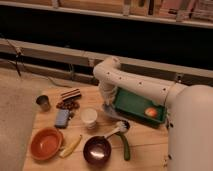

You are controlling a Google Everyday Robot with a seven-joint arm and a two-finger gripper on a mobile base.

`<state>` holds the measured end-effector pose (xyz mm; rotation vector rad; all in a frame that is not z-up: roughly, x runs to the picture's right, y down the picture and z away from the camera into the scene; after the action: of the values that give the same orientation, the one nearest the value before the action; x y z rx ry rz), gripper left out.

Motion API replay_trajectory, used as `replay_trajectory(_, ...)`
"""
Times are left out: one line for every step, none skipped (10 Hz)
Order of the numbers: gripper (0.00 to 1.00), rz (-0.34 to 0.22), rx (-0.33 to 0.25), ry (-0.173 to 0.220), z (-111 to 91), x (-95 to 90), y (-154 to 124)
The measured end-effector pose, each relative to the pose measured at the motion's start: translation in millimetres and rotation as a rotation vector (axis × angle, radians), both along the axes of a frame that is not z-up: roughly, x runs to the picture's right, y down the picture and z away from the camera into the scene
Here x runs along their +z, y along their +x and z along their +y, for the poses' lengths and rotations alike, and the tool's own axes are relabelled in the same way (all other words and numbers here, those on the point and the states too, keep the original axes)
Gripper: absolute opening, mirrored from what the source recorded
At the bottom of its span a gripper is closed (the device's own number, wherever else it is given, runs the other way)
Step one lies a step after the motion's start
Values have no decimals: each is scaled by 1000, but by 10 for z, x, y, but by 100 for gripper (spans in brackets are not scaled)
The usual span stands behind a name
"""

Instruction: Place towel in paper cup

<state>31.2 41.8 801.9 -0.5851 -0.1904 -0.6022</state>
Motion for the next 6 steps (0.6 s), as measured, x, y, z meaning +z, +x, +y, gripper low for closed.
replay_trajectory(0, -4, -8, 28, -132, -85, -6)
replay_trajectory(0, -9, -14, 51, -227, -136, -23)
replay_trajectory(0, -15, -20, 73, -303, -177, -49)
replay_trajectory(0, -20, -28, 92, -353, -200, -79)
replay_trajectory(0, -27, -38, 113, -419, -237, -127)
replay_trajectory(0, -33, -45, 126, -483, -283, -166)
